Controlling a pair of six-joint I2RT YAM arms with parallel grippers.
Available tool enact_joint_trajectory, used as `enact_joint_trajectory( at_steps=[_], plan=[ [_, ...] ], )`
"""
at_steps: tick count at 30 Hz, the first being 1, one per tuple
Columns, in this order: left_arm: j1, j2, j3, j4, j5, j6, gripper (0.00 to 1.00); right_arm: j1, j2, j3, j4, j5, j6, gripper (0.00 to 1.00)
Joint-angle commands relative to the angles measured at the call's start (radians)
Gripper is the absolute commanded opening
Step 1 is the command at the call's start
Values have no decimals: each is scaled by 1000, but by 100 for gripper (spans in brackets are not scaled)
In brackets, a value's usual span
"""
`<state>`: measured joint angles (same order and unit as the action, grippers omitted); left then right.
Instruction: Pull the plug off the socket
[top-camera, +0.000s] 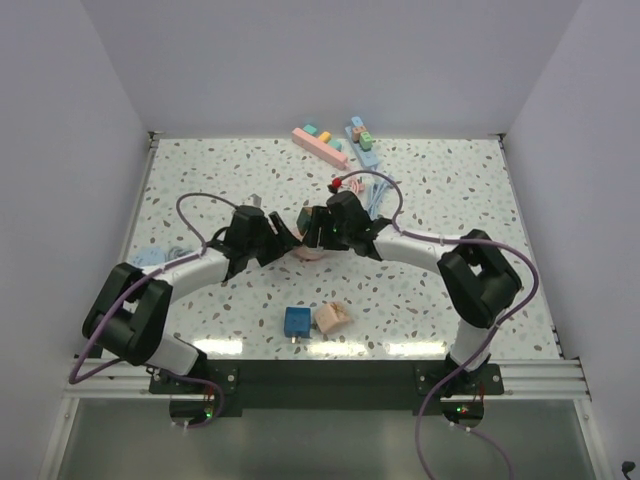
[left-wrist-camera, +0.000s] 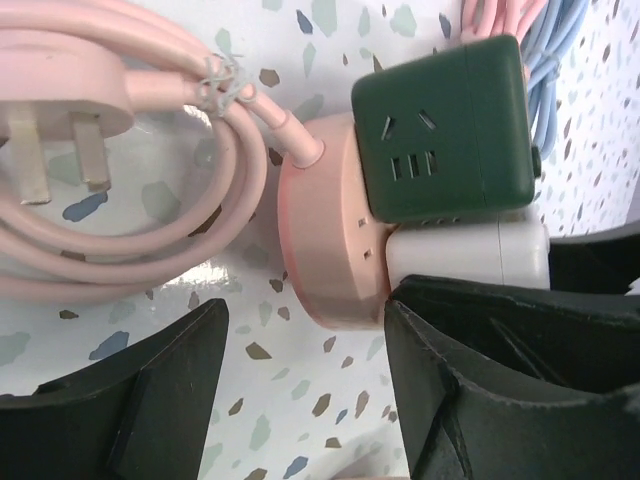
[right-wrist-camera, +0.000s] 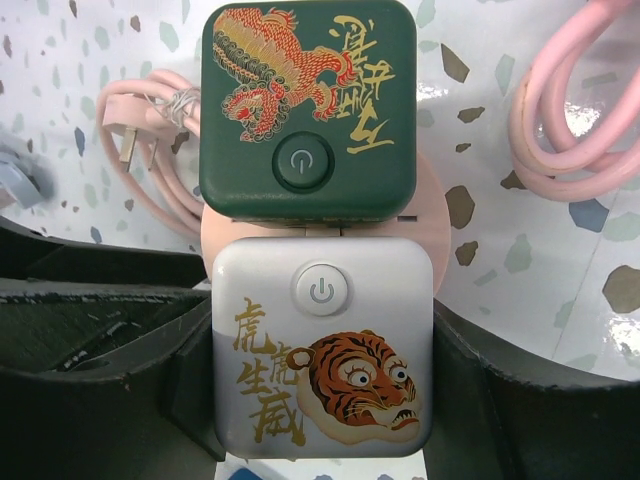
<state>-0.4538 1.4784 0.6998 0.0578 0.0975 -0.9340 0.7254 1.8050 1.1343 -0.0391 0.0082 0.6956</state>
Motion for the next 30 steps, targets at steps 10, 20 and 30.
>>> enact_joint_trajectory(
  at_steps=[10,20,30],
  plan=[
    [23,-18,-10,93,-102,-284,68,3,-79,-73,172,-56,147,0],
    [30,82,10,218,-53,-304,65,3,-78,-71,206,-93,173,0],
    [35,148,13,287,2,-293,31,-3,-33,-22,203,-204,128,0]
  ],
)
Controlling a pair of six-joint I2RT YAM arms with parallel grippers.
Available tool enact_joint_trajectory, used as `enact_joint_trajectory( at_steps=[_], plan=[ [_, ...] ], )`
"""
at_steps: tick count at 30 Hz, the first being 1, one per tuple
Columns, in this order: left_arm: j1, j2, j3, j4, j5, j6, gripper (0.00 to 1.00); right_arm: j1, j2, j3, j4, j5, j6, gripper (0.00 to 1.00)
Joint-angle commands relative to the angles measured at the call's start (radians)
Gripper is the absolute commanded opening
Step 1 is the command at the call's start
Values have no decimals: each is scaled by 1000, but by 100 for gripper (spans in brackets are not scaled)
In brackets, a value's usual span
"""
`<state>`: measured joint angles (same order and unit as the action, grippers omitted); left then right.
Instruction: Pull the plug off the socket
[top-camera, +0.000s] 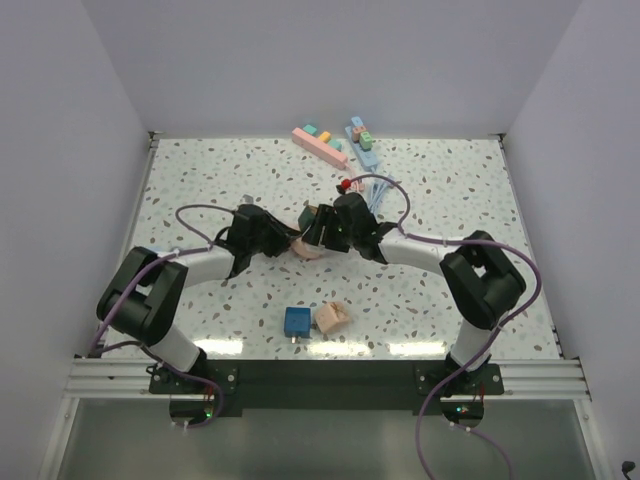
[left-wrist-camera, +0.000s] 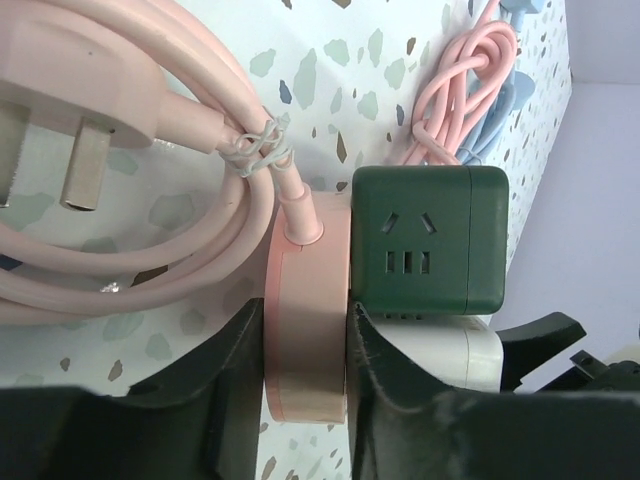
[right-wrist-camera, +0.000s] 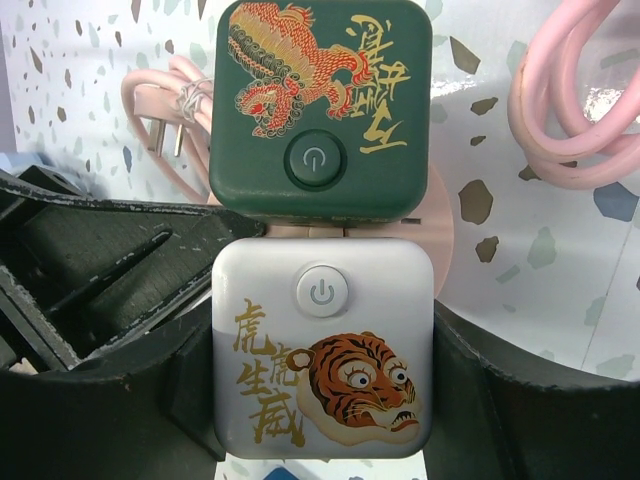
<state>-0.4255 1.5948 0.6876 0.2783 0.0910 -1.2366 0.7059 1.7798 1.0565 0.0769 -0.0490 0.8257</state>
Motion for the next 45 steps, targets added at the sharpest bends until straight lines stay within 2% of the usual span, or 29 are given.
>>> enact_joint_trajectory(
  at_steps=[1,4,10,11,15,17,21,23,28,30,33,37,45],
  plan=[
    [10,34,26,68,7,18,19,17,-7,59,83,-156,0,0],
    [31,39,30,30,-8,61,0,15,-32,68,40,-131,-8,0],
    [105,37,23,-106,-68,209,0,-42,-137,151,-193,-2,-126,0],
    [113,36,17,-122,-80,222,0,-58,-193,146,-245,18,-134,0],
    [137,8,-26,-142,-120,276,0,-111,-365,57,-221,194,-154,0],
    [137,4,-26,-139,-123,285,0,-111,-408,-9,-149,230,-143,0],
    [131,-4,0,-143,-122,282,0,-111,-421,-10,-186,200,-132,0],
    [129,-24,7,-131,-114,278,0,-111,-419,22,-262,193,-152,0],
    [125,-35,42,-103,-50,316,0,-111,-424,54,-546,296,-226,0],
    [125,-21,59,-76,24,360,0,-111,-433,11,-578,267,-287,0],
    [119,2,84,-56,120,425,0,-111,-439,-33,-655,146,-324,0],
    [93,11,104,-73,167,496,0,-108,-422,-93,-755,-73,-346,0],
    [79,17,104,-93,217,565,0,-72,-387,-188,-848,-330,-422,0]
  ],
)
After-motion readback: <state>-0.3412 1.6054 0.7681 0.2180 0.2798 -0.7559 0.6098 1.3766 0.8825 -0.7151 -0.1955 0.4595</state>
